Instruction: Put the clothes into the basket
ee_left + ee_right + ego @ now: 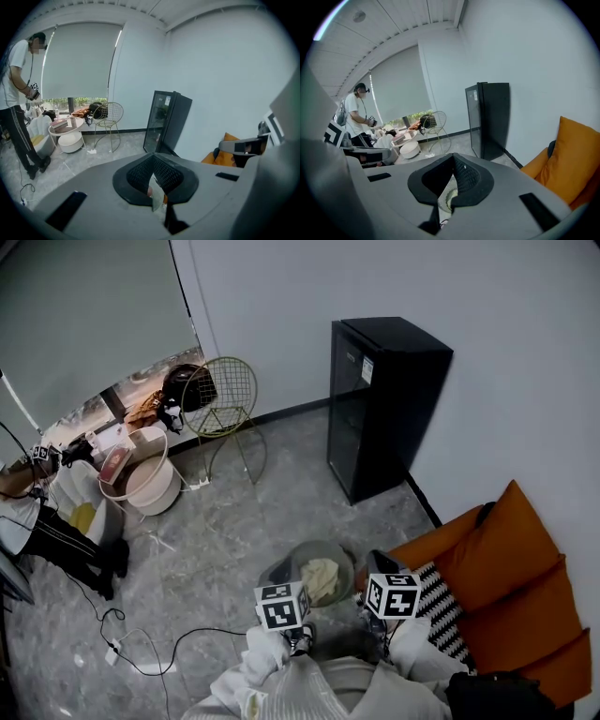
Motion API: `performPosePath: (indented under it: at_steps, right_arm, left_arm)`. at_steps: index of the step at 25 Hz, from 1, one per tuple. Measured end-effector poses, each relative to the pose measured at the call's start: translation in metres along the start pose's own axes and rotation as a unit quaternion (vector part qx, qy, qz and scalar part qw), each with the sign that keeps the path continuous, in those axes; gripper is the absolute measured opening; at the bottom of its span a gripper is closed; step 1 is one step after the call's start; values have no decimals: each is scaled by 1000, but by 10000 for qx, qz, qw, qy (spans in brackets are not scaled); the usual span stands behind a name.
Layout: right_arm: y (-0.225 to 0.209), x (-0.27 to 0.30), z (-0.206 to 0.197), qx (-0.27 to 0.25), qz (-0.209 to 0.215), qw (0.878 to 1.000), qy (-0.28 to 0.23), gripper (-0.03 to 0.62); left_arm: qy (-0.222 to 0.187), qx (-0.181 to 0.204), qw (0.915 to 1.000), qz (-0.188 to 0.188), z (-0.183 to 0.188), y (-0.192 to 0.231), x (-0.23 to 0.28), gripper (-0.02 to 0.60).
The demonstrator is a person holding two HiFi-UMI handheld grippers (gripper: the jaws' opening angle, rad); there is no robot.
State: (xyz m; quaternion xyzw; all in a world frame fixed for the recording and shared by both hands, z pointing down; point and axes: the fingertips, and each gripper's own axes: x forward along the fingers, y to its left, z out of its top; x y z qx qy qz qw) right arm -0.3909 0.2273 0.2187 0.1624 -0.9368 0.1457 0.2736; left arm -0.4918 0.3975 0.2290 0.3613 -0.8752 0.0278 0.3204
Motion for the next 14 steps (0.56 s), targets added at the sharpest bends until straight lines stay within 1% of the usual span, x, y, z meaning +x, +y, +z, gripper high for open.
performPosePath:
  at_steps: [14]
  right_arm:
    - [0, 0, -2, -15, -47, 10000, 0, 23]
  left_arm:
    - [10, 94, 9999, -97, 1, -2, 4, 2]
